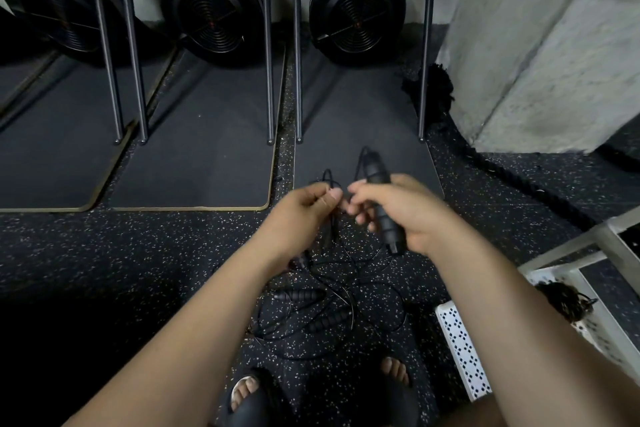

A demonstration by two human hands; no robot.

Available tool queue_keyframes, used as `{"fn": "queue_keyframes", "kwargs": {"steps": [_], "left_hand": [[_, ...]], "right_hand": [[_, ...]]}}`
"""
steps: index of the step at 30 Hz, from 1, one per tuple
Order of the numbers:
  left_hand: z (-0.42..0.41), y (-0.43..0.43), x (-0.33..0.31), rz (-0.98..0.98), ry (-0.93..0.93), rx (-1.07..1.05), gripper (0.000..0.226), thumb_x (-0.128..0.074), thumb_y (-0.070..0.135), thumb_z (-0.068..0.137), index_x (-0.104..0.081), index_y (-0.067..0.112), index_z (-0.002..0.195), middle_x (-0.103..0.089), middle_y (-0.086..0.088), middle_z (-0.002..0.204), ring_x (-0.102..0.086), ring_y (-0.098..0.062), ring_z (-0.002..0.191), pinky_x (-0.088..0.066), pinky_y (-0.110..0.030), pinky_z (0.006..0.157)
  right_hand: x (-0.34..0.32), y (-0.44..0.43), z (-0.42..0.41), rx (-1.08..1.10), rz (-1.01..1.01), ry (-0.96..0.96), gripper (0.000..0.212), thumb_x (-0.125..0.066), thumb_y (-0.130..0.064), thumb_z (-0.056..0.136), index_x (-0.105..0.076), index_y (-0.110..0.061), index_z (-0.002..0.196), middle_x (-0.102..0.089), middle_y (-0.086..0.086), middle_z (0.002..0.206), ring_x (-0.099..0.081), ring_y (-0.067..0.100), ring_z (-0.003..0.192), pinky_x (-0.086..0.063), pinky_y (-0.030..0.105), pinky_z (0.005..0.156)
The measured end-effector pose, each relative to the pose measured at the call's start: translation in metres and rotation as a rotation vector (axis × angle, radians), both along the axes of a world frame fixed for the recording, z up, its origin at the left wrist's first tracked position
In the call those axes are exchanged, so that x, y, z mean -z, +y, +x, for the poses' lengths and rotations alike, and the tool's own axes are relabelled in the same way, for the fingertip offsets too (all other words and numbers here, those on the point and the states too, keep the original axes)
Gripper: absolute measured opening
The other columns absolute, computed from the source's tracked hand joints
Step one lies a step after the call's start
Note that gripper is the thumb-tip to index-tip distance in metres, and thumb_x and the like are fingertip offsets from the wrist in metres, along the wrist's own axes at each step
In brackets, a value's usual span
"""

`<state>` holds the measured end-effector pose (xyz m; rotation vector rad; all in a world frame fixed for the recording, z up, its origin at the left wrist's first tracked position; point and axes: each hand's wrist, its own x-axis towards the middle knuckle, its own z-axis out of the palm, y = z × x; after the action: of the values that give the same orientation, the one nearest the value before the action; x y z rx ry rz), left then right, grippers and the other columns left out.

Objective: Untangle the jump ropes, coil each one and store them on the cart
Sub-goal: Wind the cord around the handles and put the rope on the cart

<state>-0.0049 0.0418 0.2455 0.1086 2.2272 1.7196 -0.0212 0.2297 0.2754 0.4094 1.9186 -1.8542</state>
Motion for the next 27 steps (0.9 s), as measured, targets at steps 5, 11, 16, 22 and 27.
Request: {"fn": "queue_keyframes", "kwargs": {"steps": [5, 11, 16, 22, 27], "left_hand": [[-0.012, -0.012, -0.007, 0.189, -0.022, -0.196, 0.028, -0.056, 0.029, 0.111, -0.073, 0.011, 0.098, -0.071, -0.003, 0.083, -0.058, -0.009, 0.066, -0.044, -0.024, 0.063], [-0.017, -0.021, -0.017, 0.433, -0.062, -0.23, 0.025, -0.057, 0.026, 0.11, -0.073, 0.011, 0.096, -0.067, -0.002, 0.086, -0.059, -0.012, 0.071, -0.05, -0.022, 0.066], [-0.017, -0.024, -0.021, 0.483, -0.057, -0.222, 0.026, -0.058, 0.029, 0.11, -0.075, 0.016, 0.096, -0.064, -0.001, 0.091, -0.055, -0.012, 0.073, -0.045, -0.023, 0.068], [-0.019, -0.028, -0.019, 0.48, -0.076, -0.293, 0.029, -0.058, 0.034, 0.11, -0.075, 0.014, 0.1, -0.07, -0.001, 0.094, -0.061, -0.016, 0.078, -0.044, -0.03, 0.074], [-0.022, -0.032, -0.003, 0.188, -0.157, -0.348, 0.034, -0.052, 0.031, 0.106, -0.082, 0.017, 0.099, -0.082, -0.003, 0.098, -0.073, -0.018, 0.086, -0.045, -0.037, 0.079]], "right_hand": [[0.015, -0.025, 0.008, -0.207, 0.047, -0.07, 0.012, -0.068, 0.003, 0.09, -0.066, -0.007, 0.097, -0.077, 0.014, 0.084, -0.067, 0.019, 0.064, -0.047, 0.028, 0.054], [0.034, -0.036, 0.006, -0.208, 0.033, -0.084, 0.028, -0.075, 0.002, 0.087, -0.066, -0.004, 0.112, -0.078, 0.024, 0.11, -0.071, 0.022, 0.075, -0.049, 0.027, 0.056], [0.044, -0.039, 0.005, -0.186, 0.08, -0.101, 0.038, -0.081, 0.001, 0.084, -0.069, -0.002, 0.12, -0.08, 0.02, 0.109, -0.075, 0.021, 0.075, -0.049, 0.025, 0.054], [0.039, -0.039, 0.004, -0.134, 0.113, -0.069, 0.028, -0.073, 0.0, 0.087, -0.073, 0.0, 0.115, -0.08, 0.021, 0.105, -0.071, 0.017, 0.071, -0.045, 0.025, 0.056], [0.008, -0.034, 0.007, -0.089, 0.014, 0.029, 0.019, -0.069, 0.002, 0.089, -0.073, 0.0, 0.107, -0.082, 0.017, 0.092, -0.07, 0.018, 0.07, -0.045, 0.023, 0.056]]}}
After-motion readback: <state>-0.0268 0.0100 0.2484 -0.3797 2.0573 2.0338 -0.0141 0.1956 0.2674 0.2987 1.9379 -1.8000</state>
